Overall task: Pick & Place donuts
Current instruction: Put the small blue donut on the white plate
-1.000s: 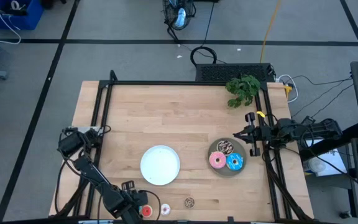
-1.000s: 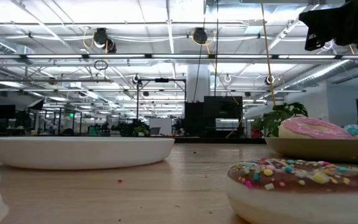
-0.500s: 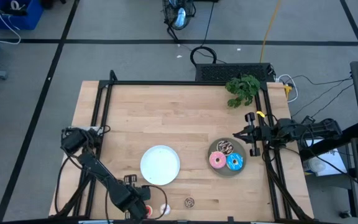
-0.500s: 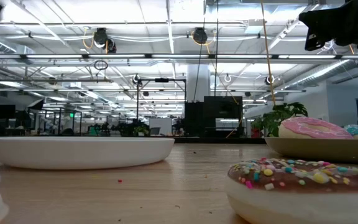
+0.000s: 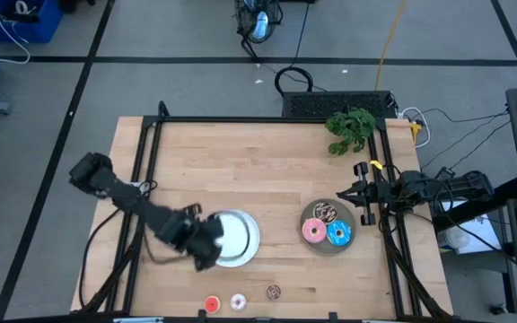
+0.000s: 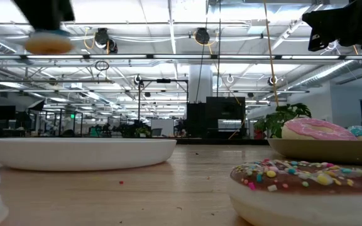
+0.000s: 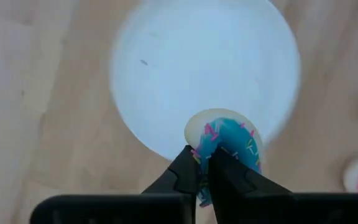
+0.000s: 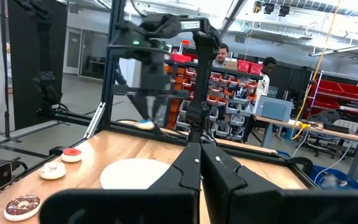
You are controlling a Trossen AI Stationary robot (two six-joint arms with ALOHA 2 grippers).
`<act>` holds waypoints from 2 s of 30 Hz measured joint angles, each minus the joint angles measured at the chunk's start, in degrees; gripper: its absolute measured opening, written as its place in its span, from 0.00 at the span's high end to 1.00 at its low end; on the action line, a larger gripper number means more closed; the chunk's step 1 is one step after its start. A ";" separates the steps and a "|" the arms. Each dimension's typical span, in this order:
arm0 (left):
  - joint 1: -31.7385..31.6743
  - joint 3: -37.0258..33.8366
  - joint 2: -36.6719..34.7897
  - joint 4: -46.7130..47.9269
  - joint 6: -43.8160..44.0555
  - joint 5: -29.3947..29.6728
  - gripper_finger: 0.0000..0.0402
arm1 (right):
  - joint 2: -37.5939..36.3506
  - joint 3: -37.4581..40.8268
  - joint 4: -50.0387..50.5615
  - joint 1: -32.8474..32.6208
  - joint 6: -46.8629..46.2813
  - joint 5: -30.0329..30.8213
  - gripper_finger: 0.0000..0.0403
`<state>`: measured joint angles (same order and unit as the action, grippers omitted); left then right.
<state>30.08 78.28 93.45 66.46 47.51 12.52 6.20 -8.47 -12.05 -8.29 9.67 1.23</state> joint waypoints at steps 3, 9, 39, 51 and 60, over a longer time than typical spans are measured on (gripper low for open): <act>-3.17 0.01 0.31 0.00 -4.05 -0.45 0.95 | 0.00 0.00 0.00 0.00 0.04 0.02 1.00; -9.62 0.03 3.28 -2.56 -9.99 -3.51 0.96 | 0.00 0.00 -0.07 -0.01 0.21 0.09 1.00; -17.79 0.03 18.67 -13.55 -22.19 -6.75 0.90 | 0.52 0.00 0.31 0.01 0.66 0.15 1.00; -17.59 0.03 18.67 -13.64 -21.94 -6.16 0.68 | 0.52 0.00 0.28 0.00 0.66 0.14 1.00; -18.10 0.03 18.63 -13.45 -20.44 -6.04 0.34 | 0.52 0.00 0.26 -0.01 0.48 0.15 1.00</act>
<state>11.98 78.30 112.08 53.01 27.08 6.48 6.72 -8.47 -11.79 -8.29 10.15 1.38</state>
